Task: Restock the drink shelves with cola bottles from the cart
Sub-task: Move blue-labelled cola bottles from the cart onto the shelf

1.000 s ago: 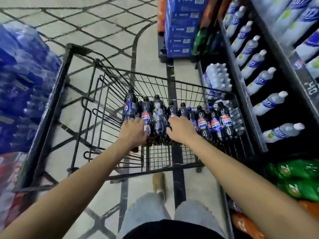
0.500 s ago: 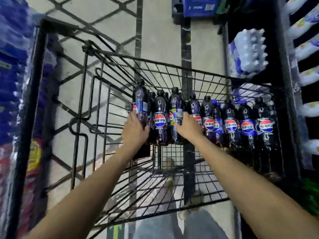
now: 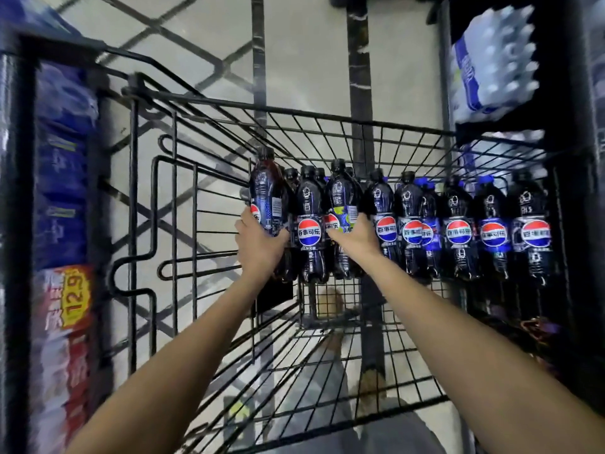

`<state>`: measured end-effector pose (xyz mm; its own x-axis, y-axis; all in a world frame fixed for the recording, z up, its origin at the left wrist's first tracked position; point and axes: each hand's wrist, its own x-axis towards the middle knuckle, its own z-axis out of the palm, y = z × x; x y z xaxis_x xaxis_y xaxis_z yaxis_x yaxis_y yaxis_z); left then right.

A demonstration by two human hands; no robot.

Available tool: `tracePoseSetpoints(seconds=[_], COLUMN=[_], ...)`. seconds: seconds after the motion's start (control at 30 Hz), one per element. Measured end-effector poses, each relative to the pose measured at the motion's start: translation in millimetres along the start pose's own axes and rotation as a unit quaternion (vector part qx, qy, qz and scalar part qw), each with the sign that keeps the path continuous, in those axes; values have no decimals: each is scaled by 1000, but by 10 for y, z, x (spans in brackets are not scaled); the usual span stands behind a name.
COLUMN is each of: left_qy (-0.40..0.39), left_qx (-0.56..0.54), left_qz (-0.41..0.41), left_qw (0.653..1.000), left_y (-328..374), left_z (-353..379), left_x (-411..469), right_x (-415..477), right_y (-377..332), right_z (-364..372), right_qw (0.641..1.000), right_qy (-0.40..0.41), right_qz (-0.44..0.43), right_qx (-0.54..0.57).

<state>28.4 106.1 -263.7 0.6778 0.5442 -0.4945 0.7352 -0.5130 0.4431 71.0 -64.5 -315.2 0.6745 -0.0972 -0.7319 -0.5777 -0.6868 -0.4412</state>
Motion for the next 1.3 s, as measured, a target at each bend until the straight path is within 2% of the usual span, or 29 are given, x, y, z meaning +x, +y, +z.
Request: tracePoseSetpoints(seconds=[0.13,0.23,0.33,0.43,0.53,0.67,0.8,0.93,1.17,1.3], left_qy=[-21,-31,-68,-136,-215,-266,-319,-373,-454,-491], left_qx=[-39,-108,-131,-135,-98,-78,-71,-50,-24,12], left_qz=[42,81,113,148,198,253,304,343,413,446], left_qw=[998,990,983,970,951,927,895,861,789,749], left_y=[0,85,242,423,602,883,1046,1074,669,191], left_z=[-40,-37,2,48,102,225,370,526,752,887], left_x=[-103,-297,-484,-654,-877,-1294,-1828,-2479,-3846,-4582], right_x=[-43,-169,-338,-545,-792,-1205,-1643,-2248,-3518,-4350], right_y=[138,237,345,469,629,915,1393,1902,2925,3456], right_z=[-73,-179,-312,-501,-727,-1031,-1230,-1332,-1124,-825], right_qw=[994,985,978,964,938,907,840,791,716,690], right_qy=[-47,-62,-47,-14,-6,49,127,194,311,357], right_qz=[13,38,41,30,16,-4,-12,-31,-42,-45], right_qx=[97,155,201,262,345,418,527,579,623,628])
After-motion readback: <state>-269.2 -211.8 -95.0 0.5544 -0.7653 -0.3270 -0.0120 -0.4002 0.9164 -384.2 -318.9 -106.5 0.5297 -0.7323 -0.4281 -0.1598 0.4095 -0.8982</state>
